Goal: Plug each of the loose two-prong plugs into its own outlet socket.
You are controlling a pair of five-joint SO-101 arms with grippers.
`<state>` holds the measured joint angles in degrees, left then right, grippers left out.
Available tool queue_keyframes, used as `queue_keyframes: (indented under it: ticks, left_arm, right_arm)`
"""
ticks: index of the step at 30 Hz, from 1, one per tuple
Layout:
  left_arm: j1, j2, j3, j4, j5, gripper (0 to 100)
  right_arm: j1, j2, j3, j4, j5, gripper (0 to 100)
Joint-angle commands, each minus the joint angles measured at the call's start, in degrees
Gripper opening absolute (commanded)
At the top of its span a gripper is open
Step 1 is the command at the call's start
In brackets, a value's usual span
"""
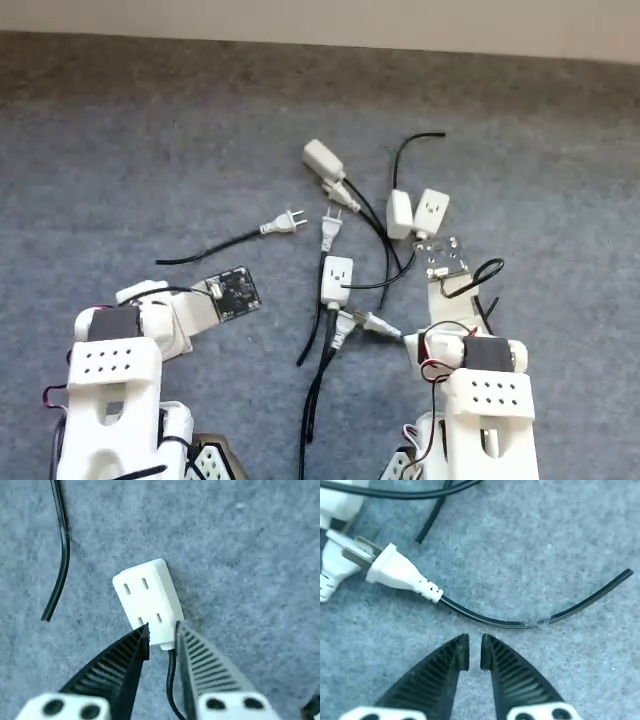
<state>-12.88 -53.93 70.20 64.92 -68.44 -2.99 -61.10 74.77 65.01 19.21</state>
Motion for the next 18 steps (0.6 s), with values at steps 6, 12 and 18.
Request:
queue_keyframes:
  ticks: [6, 12, 18]
  left_arm:
    - [-0.4, -0.04, -1.8, -11.08, 7.65, 28]
    - [-0.04, -0.04, 1.54, -15.21, 7.65, 28]
    - [0.13, -0.04, 4.0, -20.13, 10.64, 28]
  right_arm:
    - [-0.31, 0.31, -0.31, -0.75, 0.62, 6.3]
    - [-0.31, 0.31, -0.31, -0.75, 0.62, 6.3]
    - [-0.31, 0.31, -0.31, -0.75, 0.62, 6.3]
